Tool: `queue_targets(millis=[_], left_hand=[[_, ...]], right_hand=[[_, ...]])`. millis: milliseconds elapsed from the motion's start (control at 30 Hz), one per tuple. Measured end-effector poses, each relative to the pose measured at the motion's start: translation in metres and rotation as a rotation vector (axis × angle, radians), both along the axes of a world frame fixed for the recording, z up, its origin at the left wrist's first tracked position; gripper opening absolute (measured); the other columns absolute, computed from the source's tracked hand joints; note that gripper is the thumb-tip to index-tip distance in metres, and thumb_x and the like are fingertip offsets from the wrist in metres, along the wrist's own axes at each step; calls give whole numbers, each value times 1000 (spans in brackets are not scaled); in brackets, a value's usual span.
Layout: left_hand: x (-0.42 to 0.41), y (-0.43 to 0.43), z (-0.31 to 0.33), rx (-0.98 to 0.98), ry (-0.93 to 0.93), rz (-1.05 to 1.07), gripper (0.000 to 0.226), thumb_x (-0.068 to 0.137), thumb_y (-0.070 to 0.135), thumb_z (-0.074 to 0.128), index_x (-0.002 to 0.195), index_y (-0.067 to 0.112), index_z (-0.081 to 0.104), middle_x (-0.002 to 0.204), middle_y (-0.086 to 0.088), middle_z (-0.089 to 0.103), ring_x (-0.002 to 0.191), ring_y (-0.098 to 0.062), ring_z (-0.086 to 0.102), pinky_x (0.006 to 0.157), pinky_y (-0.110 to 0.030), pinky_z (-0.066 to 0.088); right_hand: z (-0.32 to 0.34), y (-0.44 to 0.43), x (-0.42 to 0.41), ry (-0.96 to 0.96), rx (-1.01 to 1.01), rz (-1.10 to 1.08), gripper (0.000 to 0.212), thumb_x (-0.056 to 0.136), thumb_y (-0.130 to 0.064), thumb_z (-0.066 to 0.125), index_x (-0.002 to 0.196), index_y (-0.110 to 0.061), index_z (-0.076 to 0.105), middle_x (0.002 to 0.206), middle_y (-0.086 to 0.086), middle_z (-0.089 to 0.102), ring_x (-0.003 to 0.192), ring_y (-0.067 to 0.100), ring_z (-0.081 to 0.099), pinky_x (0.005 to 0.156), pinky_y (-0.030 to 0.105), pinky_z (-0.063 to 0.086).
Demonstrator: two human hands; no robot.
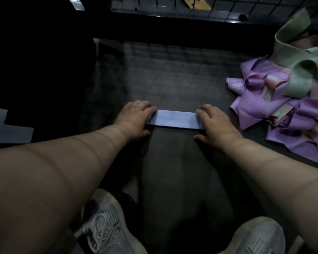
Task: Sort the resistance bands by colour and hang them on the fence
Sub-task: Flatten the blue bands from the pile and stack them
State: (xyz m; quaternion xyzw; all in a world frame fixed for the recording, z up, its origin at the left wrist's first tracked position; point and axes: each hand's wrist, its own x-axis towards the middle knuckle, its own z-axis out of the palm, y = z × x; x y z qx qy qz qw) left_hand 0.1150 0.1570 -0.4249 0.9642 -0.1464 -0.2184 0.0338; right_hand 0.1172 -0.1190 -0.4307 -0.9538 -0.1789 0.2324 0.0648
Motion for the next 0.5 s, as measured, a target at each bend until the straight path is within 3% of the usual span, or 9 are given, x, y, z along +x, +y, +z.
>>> queue_targets(millis=[100,200,367,500], left_hand=[[9,-2,-1,-3,18,21,59,86,31,64,142,26,45,140,-1,47,127,-25,45,103,-35,33],[12,-3,-3,25,43,27,52,88,29,61,139,26,47,135,-1,48,123,-26,47,100,-35,35],[5,-2,0,19,-69,-26,60,81,34,69,135,18,50,131,-10,47,120,-31,47,102,-39,37],[-6,-9,0,-57,-108,-88,34,82,24,70,112,10,62,116,-17,54,105,-39,53,84,-44,44]], right_hand=[[-2,6,8,85,-21,-10,76,84,-32,73,147,-13,35,146,10,35,133,30,37,111,36,29],[-3,8,13,84,-18,-2,53,87,-25,68,134,-12,45,135,9,41,122,31,42,104,37,34],[-2,4,9,-17,-32,53,69,80,-30,75,138,-9,46,137,15,41,125,36,41,107,41,31],[-7,1,-4,-161,68,73,32,76,-15,76,103,-4,62,111,20,54,99,42,55,87,45,45]])
